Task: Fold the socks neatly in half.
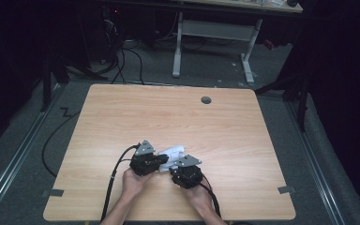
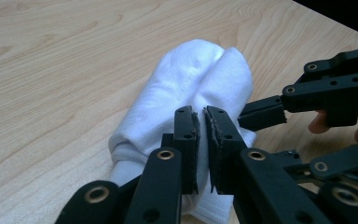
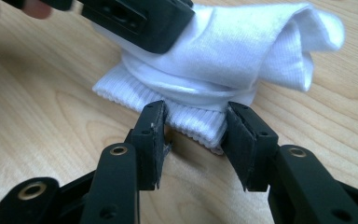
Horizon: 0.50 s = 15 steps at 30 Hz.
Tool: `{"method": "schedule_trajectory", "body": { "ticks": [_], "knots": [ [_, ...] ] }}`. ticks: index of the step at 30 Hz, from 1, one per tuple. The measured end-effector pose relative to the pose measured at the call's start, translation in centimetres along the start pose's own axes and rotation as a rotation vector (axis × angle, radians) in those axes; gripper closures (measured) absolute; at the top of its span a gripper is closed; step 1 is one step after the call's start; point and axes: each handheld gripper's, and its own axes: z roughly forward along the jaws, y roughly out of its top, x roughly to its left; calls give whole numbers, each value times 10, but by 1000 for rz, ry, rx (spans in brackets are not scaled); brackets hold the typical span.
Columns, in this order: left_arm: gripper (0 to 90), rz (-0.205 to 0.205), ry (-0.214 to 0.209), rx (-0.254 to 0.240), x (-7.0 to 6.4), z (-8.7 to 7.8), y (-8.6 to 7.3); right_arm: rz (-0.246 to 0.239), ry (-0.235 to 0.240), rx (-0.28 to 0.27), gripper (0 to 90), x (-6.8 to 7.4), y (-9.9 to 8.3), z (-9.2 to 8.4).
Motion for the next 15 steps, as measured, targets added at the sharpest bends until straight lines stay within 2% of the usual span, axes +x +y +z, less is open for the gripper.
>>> {"method": "schedule_trajectory", "body": {
  "ticks": [5, 7, 9, 15],
  "knots": [
    [830, 35, 11, -2, -10, -8, 3, 5, -1, 7, 581, -1, 3, 3],
    [826, 34, 13, 14, -12, -6, -2, 13, 4, 16, 580, -2, 5, 3],
    [816, 27, 7, 9, -12, -5, -7, 12, 5, 16, 579, -3, 5, 3],
    [789, 27, 14, 2, -12, -7, -9, 26, 9, 17, 552, -4, 4, 2]
  ]
}}
